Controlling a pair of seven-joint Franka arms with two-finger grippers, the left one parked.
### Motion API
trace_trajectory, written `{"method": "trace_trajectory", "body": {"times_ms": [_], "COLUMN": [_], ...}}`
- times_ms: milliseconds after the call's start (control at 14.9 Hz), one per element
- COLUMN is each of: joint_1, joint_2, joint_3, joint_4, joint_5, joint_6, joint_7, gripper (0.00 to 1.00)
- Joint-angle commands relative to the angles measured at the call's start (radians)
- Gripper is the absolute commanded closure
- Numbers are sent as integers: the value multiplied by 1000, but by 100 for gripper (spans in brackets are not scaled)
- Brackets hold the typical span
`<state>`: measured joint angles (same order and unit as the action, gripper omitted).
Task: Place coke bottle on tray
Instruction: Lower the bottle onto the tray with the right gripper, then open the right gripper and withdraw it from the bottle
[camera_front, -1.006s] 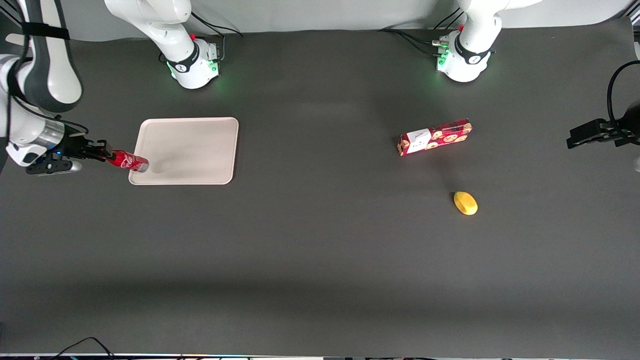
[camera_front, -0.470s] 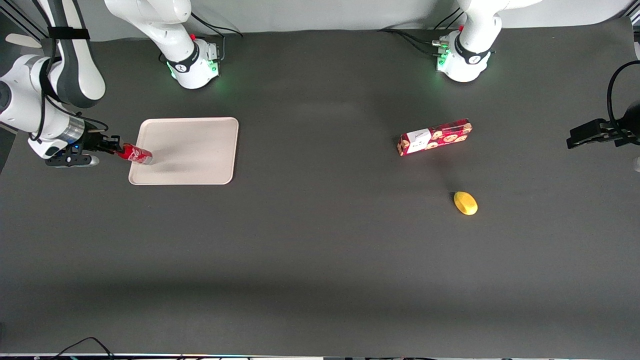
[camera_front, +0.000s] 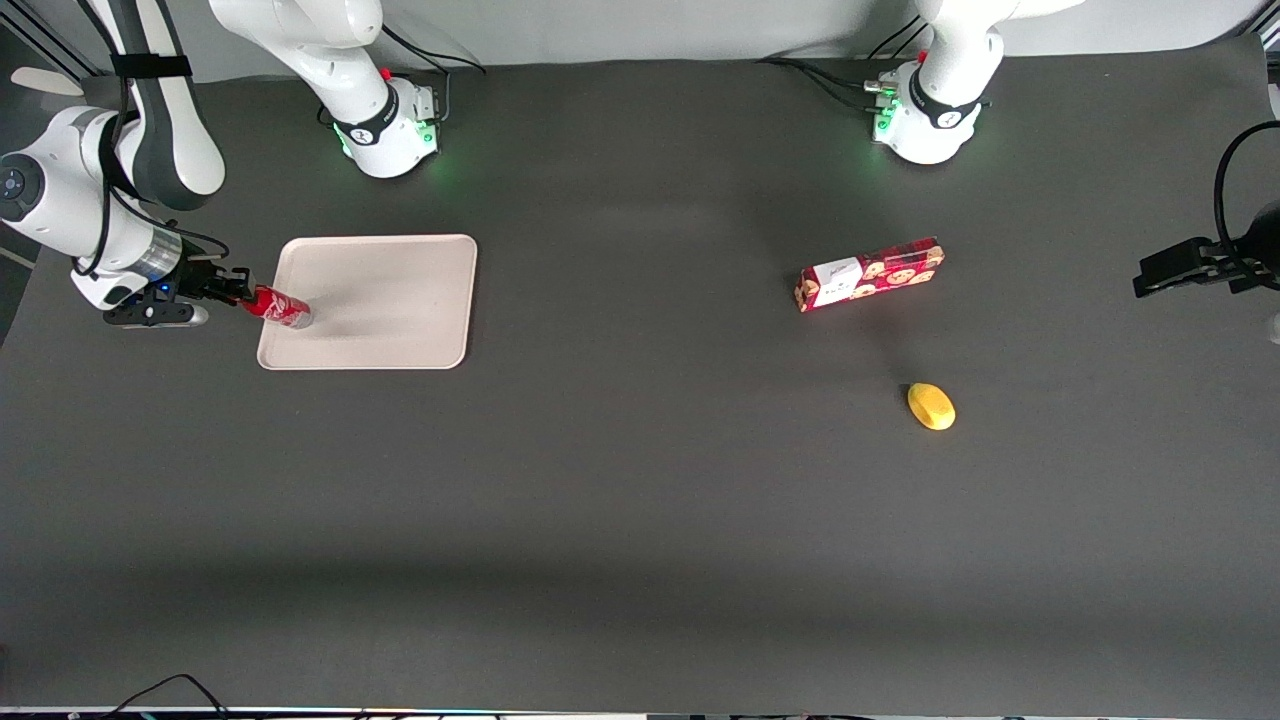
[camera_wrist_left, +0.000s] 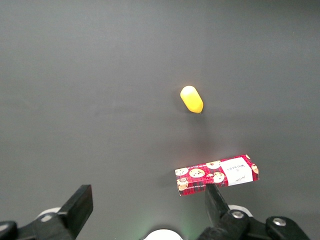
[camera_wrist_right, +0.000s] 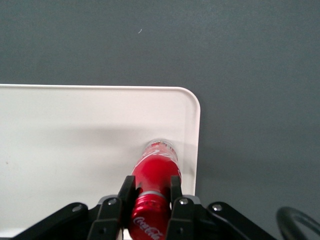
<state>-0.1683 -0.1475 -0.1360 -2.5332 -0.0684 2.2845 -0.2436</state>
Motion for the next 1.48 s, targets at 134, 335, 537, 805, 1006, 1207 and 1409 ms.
{"method": "trace_trajectory", "body": {"times_ms": [134,335,537,805,1006,1207,1409], "joint_1": [-13,-14,-14,-14,-11,0,10], "joint_2": [-20,-14,-18,-23,-18,-11,12], "joint_3": [9,4,9,48,81,113,163], "joint_4": [-16,-9,10,169,368,590,796], "joint_5": [-33,-31,-31,-31,-31,-24,-11], "joint_6": [9,6,-2,-163,-322,-472,-589], "joint_7": [107,112,115,115,103,103,112], "gripper": [0,0,0,0,0,0,0]}}
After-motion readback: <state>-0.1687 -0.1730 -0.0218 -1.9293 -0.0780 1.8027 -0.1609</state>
